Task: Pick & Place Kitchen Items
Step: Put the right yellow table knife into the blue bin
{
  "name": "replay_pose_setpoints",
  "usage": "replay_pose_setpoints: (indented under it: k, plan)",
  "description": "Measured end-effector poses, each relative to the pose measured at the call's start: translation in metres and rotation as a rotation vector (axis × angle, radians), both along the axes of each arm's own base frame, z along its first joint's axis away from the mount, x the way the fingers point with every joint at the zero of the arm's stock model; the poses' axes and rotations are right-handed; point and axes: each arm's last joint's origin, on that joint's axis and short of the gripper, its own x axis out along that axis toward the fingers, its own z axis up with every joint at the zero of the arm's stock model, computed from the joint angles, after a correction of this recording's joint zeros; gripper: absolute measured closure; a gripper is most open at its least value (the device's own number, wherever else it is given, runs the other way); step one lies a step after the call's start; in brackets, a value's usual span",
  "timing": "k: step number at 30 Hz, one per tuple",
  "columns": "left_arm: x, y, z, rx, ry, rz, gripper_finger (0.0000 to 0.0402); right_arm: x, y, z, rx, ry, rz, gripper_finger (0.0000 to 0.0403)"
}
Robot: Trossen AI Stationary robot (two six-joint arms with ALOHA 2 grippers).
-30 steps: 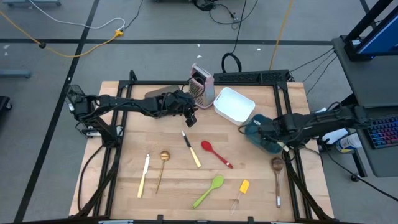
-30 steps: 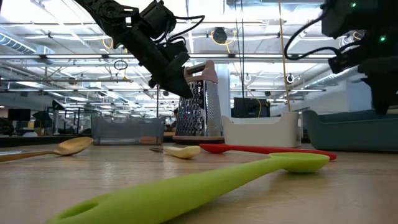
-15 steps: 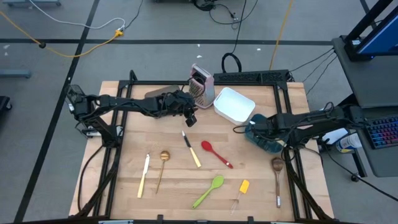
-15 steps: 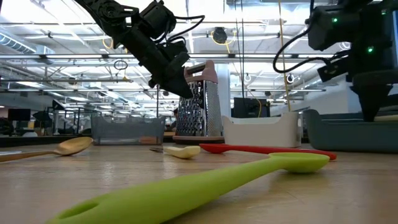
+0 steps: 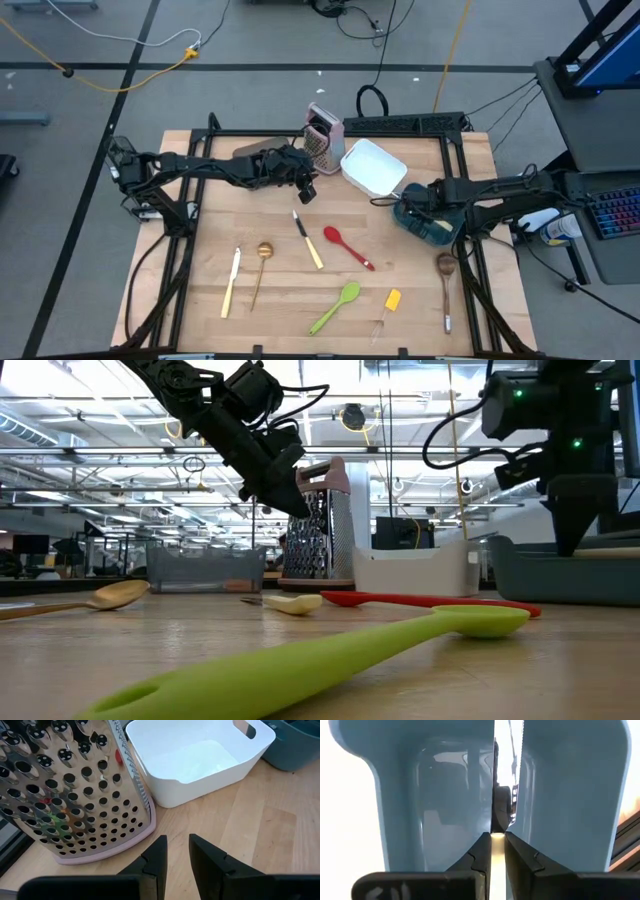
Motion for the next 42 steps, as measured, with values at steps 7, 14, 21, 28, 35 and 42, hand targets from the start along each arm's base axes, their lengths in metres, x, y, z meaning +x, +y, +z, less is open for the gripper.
replay_pose_setpoints:
  k: [7,14,21,28,35,42]
  plan:
    - [0.000,0.000,0.000,0.000,0.000,0.000,0.0316,-0.006,0.001,0.000,0.037,0.053,-0.040,0.0374]
    - [0.000,0.000,0.000,0.000,0.000,0.000,0.0316,-0.009,0.000,0.000,0.035,0.091,-0.022,0.0374]
    - [0.000,0.000,0.000,0.000,0.000,0.000,0.0316,-0.007,0.000,0.000,0.036,0.074,0.005,0.0374]
    - [0.000,0.000,0.000,0.000,0.000,0.000,0.0316,-0.010,0.003,0.000,0.122,0.104,0.003,0.0374]
    - [0.000,0.000,0.000,0.000,0.000,0.000,0.0316,-0.012,0.004,0.000,0.143,0.116,0.001,0.0374]
    - [0.000,0.000,0.000,0.000,0.000,0.000,0.0316,-0.017,0.004,0.000,0.159,0.171,0.001,0.0374]
